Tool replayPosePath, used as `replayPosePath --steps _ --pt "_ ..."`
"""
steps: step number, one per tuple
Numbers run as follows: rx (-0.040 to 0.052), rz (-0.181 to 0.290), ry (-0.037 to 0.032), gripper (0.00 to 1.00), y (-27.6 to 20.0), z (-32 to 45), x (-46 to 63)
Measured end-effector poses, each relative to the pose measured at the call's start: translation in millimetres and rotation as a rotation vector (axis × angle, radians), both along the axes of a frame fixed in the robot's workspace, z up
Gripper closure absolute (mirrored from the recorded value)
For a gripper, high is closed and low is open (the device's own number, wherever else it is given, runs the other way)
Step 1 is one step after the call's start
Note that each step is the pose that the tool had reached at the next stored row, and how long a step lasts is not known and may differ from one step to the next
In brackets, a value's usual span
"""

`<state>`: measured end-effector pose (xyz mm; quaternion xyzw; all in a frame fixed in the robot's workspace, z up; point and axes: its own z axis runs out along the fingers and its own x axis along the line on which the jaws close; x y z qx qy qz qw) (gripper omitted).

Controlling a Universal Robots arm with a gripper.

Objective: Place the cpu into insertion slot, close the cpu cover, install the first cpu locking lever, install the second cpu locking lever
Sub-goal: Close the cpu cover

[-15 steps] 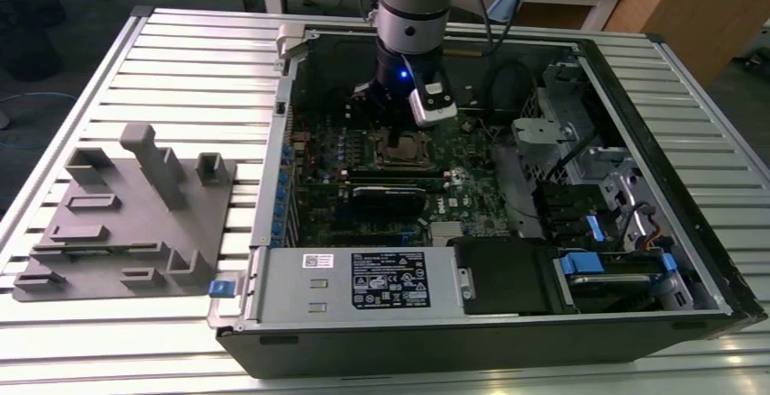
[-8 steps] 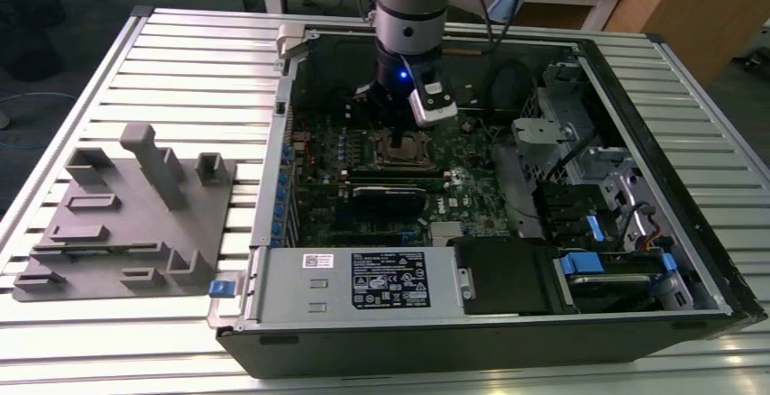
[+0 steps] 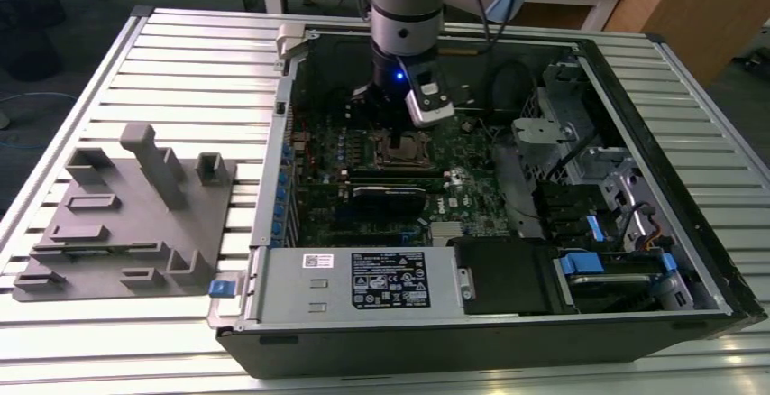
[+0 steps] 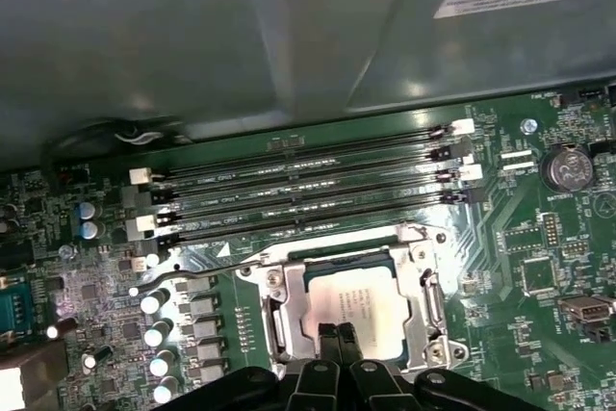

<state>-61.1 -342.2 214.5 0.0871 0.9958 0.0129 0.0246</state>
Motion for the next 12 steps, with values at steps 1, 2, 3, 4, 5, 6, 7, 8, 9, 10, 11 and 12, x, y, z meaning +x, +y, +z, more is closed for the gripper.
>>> replayPosePath --steps 1,2,3,4,5,6,7,8,9,10,11,12 --pt "0.0 0.003 -0.0002 0.89 0.0 -0.2 -0.7" --pt "0.0 0.006 -0.0003 0.89 0.0 -0.5 -1.5" --pt "-0.0001 0.008 -0.0004 0.89 0.0 -0.7 -2.7" --pt "-0.0001 0.01 -0.0004 0.89 0.0 -1.0 -3.9" --pt "-0.0004 0.012 -0.0004 0.89 0.0 -1.3 -5.1" --pt "-0.001 0.013 -0.0003 0.89 0.0 -1.6 -6.2" --pt "-0.0018 0.015 -0.0003 0.89 0.0 -2.0 -7.0" --pt "-0.0023 0.016 -0.0003 0.89 0.0 -2.4 -7.6" --pt "-0.0024 0.018 -0.0004 0.89 0.0 -2.8 -8.4" --pt "-0.0025 0.019 -0.0004 0.89 0.0 -3.3 -9.4" --pt "-0.0024 0.021 -0.0004 0.89 0.0 -3.7 -10.4" --pt "-0.0024 0.022 -0.0004 0.89 0.0 -4.1 -11.4"
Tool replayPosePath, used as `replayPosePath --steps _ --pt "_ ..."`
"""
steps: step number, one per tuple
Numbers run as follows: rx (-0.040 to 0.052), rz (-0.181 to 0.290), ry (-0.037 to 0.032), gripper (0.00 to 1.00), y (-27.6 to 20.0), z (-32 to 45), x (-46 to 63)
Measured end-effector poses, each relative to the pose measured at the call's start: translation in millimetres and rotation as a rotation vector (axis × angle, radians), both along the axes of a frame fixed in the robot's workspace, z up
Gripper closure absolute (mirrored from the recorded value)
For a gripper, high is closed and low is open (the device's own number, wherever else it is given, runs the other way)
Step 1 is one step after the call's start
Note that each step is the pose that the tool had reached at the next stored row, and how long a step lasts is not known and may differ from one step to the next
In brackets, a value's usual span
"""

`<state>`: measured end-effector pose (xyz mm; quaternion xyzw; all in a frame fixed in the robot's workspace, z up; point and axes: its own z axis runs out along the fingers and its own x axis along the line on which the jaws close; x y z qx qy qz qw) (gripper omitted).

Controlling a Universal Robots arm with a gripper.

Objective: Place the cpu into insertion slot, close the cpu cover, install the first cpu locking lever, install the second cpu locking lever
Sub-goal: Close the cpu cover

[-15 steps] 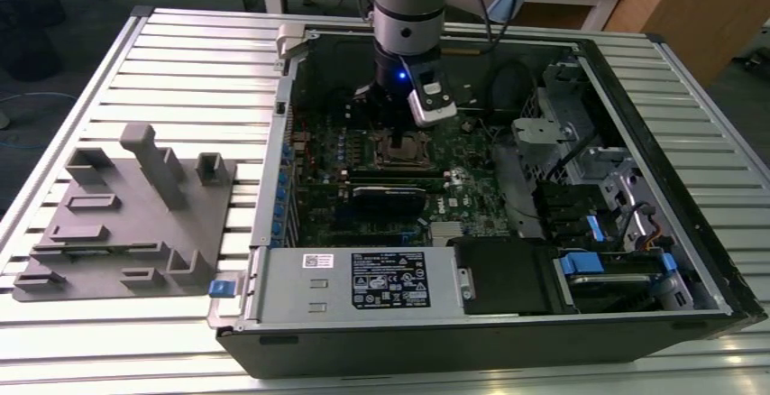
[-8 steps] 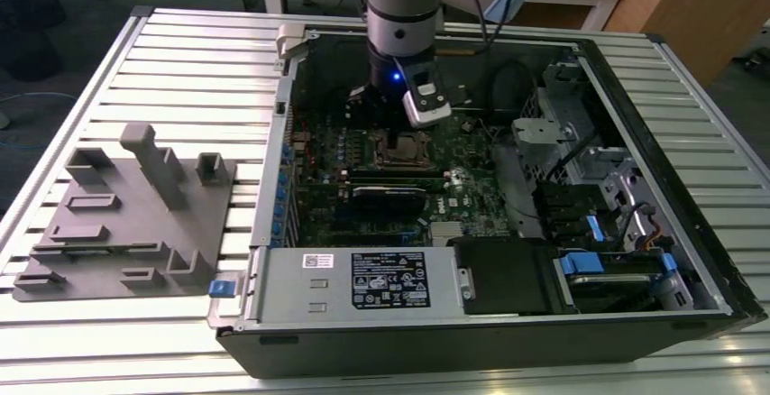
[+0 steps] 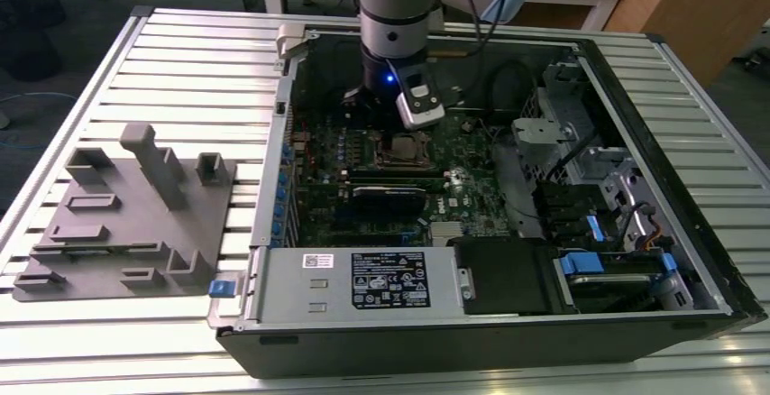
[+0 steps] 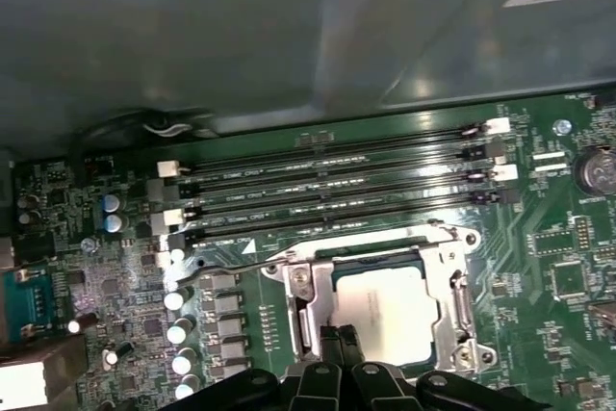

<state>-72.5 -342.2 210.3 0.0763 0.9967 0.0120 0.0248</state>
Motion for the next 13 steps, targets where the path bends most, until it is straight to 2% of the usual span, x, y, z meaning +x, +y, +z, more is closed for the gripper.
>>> replayPosePath --steps 4,10,13 --pt "0.0 0.003 0.0 0.89 0.3 -1.0 -1.3" --pt "0.0001 0.003 0.0 0.89 4.1 -2.7 -1.3" --pt "0.0024 0.003 0.0001 0.89 4.4 -2.9 -1.4"
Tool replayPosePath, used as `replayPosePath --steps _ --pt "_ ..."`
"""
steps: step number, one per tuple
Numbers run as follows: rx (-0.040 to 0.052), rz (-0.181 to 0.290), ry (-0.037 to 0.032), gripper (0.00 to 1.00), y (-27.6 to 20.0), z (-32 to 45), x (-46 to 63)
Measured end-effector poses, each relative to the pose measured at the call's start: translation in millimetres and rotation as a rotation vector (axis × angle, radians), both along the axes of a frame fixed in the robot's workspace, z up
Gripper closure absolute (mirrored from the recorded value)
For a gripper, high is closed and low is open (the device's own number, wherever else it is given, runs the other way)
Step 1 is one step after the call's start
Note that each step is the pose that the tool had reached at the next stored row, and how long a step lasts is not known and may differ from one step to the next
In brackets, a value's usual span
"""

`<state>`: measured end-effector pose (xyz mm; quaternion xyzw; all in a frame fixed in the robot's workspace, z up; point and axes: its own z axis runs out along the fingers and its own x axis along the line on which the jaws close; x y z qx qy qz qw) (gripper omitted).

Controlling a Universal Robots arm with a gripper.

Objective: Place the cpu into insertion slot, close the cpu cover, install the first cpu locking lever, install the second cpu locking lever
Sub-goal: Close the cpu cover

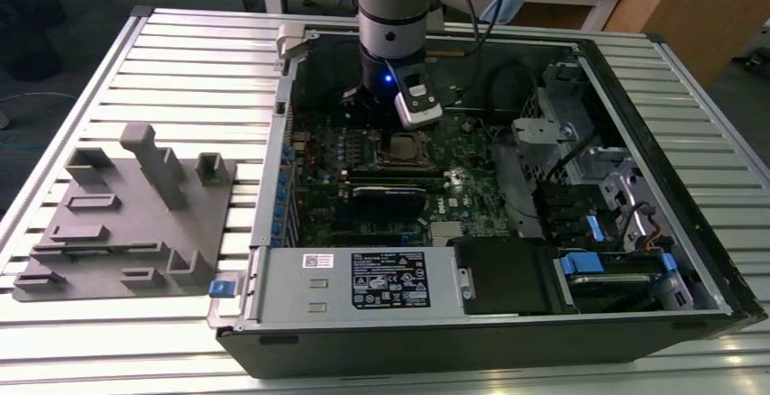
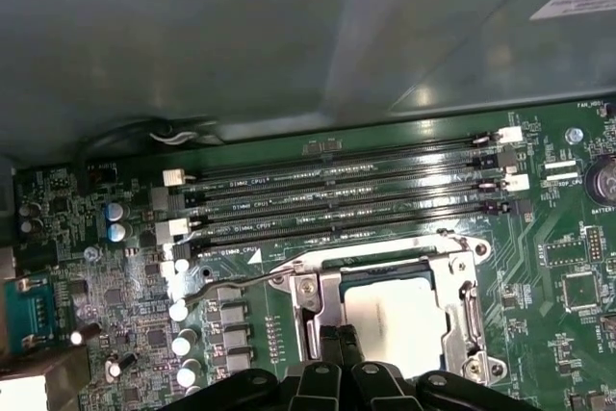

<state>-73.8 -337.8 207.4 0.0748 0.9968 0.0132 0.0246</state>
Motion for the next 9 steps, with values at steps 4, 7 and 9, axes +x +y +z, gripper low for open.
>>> replayPosePath --steps 4,7,9 --pt "0.0007 0.015 0.0 0.89 0.0 -0.9 0.0" --pt "0.0009 0.039 -0.0002 0.89 0.1 -1.7 0.0" --pt "0.0008 0.042 0.0 0.89 0.7 -2.2 -0.4"
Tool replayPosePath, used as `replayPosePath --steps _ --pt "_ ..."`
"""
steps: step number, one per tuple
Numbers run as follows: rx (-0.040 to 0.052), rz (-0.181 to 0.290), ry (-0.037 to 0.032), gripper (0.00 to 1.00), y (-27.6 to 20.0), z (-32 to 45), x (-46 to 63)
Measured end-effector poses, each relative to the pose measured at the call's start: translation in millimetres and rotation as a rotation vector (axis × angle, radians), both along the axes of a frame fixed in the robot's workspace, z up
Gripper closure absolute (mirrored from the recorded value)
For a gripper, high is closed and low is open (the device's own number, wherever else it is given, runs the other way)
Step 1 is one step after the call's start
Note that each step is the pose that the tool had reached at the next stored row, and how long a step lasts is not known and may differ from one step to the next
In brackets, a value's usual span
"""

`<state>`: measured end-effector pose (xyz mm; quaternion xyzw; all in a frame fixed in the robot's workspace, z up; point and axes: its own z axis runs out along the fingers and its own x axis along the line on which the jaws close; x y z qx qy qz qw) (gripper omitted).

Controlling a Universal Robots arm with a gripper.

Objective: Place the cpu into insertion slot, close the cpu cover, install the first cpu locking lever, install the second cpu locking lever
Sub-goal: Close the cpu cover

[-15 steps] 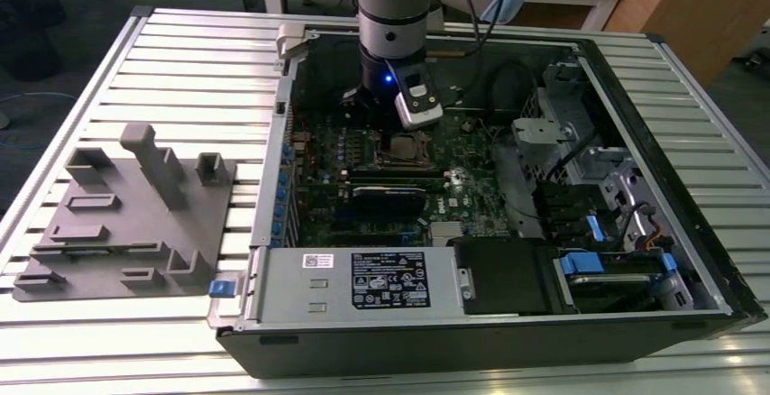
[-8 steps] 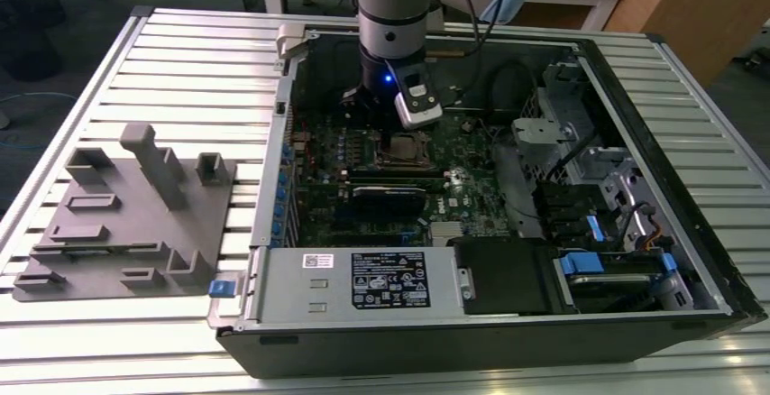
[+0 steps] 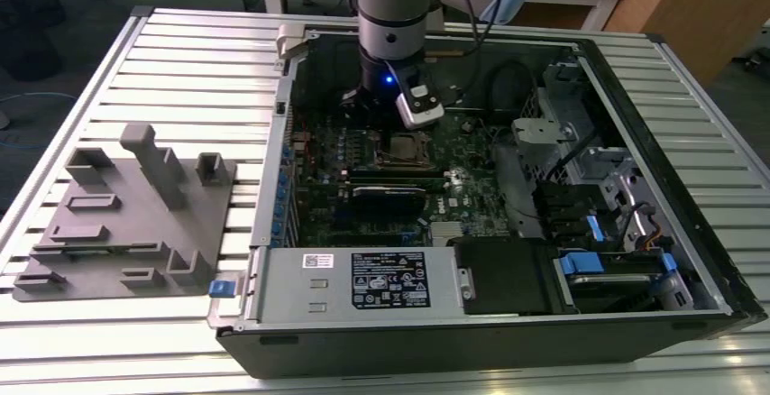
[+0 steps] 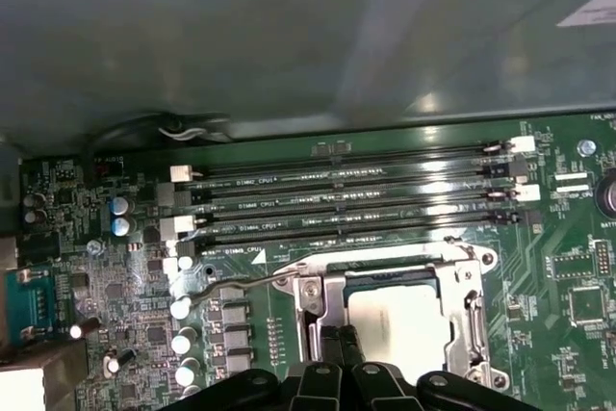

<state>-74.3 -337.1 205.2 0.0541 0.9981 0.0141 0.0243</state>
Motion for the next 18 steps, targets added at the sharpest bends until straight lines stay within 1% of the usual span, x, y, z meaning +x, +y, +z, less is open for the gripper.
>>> replayPosePath --steps 5,9,18 --pt "0.0001 0.001 -0.0001 0.89 1.7 -2.0 -2.4" --pt "-0.0001 0.033 -0.0001 0.89 1.8 -2.4 -2.5" --pt "0.0003 0.034 -0.0003 0.89 2.4 -2.8 -3.0"
